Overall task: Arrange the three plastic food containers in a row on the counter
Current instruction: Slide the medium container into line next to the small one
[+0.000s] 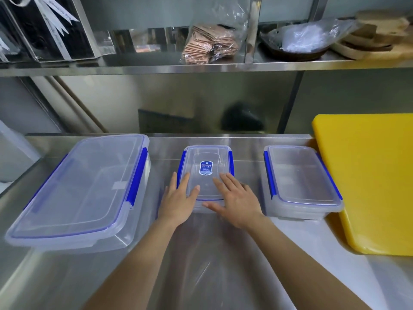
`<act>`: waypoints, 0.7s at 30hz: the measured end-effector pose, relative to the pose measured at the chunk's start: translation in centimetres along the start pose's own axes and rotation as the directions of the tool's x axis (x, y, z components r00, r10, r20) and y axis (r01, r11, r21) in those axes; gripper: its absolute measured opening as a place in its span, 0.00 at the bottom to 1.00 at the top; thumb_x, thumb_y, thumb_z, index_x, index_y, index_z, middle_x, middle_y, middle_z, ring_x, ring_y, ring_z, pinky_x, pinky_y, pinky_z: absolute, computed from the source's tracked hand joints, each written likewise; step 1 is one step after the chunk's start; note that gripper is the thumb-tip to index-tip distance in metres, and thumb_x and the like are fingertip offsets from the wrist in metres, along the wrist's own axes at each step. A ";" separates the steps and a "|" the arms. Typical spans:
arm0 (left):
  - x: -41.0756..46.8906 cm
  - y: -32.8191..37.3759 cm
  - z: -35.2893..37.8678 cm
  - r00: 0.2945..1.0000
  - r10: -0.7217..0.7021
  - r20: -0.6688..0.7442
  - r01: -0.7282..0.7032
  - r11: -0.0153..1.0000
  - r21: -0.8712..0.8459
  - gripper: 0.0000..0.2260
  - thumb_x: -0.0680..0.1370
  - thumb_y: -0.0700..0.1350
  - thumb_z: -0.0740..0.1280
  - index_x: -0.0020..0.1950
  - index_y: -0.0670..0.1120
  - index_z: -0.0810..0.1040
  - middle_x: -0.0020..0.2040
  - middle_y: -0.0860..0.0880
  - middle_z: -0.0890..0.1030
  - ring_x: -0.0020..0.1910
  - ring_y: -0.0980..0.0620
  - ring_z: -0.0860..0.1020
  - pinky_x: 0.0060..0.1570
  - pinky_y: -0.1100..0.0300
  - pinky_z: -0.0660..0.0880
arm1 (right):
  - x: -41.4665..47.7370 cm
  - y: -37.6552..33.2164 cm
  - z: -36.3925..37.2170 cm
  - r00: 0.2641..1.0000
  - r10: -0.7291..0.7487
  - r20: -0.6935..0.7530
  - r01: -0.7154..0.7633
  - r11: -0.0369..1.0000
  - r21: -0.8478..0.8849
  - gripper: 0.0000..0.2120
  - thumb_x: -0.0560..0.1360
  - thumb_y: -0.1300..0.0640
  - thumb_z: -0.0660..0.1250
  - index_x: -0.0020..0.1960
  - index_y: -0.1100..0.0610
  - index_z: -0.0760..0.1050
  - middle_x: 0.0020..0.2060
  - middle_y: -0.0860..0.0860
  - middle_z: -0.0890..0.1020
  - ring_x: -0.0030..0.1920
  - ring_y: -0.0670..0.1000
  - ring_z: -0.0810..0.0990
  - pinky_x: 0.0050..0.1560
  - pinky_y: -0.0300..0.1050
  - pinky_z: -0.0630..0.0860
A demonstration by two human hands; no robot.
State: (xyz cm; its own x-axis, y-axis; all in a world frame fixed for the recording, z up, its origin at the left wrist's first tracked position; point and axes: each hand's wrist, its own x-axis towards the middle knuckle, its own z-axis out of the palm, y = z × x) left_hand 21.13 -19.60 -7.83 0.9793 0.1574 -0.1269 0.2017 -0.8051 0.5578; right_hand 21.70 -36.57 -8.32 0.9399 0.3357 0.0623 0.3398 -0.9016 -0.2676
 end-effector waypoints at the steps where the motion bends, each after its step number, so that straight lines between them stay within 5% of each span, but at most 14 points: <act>1: 0.0 0.0 0.0 1.000 0.006 -0.002 -0.006 1.000 0.027 0.28 0.78 0.62 0.52 0.75 0.58 0.47 0.78 0.51 0.44 0.75 0.44 0.48 0.71 0.41 0.58 | 0.1 -0.1 -0.2 1.000 0.001 0.012 -0.001 1.000 -0.017 0.43 0.64 0.25 0.37 0.73 0.47 0.46 0.76 0.49 0.53 0.75 0.50 0.48 0.72 0.52 0.50; 4: -0.2 0.0 -0.6 0.997 0.065 -0.039 -0.060 0.991 0.117 0.29 0.77 0.63 0.51 0.75 0.56 0.46 0.78 0.49 0.44 0.75 0.47 0.41 0.71 0.45 0.48 | -0.1 -0.9 -1.1 1.000 0.002 0.003 -0.002 0.999 -0.045 0.40 0.67 0.27 0.42 0.73 0.49 0.48 0.76 0.51 0.53 0.75 0.52 0.49 0.73 0.53 0.50; 9: -1.2 -0.8 -4.6 0.958 0.113 -0.264 -0.094 0.992 0.086 0.29 0.77 0.62 0.54 0.75 0.54 0.52 0.77 0.50 0.53 0.75 0.47 0.50 0.70 0.46 0.56 | -0.6 -5.2 -2.1 0.981 -0.038 -0.188 0.058 0.993 0.105 0.32 0.73 0.35 0.56 0.69 0.53 0.59 0.74 0.54 0.60 0.71 0.56 0.61 0.68 0.54 0.62; 14: -2.4 -4.9 -10.8 0.885 0.137 -0.444 -0.009 0.960 0.279 0.26 0.78 0.56 0.56 0.73 0.45 0.60 0.74 0.44 0.63 0.74 0.46 0.57 0.72 0.49 0.47 | 0.0 -11.9 -1.7 0.992 -0.116 -0.044 0.124 0.929 0.349 0.39 0.69 0.34 0.62 0.73 0.48 0.52 0.76 0.53 0.52 0.73 0.56 0.57 0.69 0.54 0.60; 18: -2.6 -9.4 -15.3 0.845 -0.032 -0.534 0.216 0.933 0.286 0.26 0.77 0.57 0.57 0.71 0.45 0.63 0.72 0.42 0.66 0.72 0.44 0.59 0.72 0.43 0.46 | -0.1 -16.1 -0.4 0.954 -0.222 0.199 0.075 0.825 0.560 0.47 0.63 0.30 0.66 0.71 0.38 0.41 0.75 0.47 0.39 0.75 0.52 0.50 0.70 0.53 0.57; 21: -3.0 -13.1 -17.4 0.849 -0.311 -0.427 0.438 0.866 0.241 0.31 0.74 0.66 0.53 0.73 0.52 0.58 0.75 0.44 0.58 0.74 0.43 0.53 0.69 0.36 0.44 | -0.6 -18.1 0.8 0.924 -0.281 0.259 0.083 0.810 0.581 0.49 0.64 0.33 0.67 0.71 0.38 0.36 0.75 0.45 0.36 0.74 0.51 0.52 0.70 0.50 0.58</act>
State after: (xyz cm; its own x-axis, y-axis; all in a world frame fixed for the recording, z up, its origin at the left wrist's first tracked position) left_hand 15.81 0.47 -0.46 0.7751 0.6280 0.0687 0.6003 -0.7660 0.2299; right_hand 14.98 -20.21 -4.24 0.7644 0.6341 -0.1167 0.3334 -0.5436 -0.7703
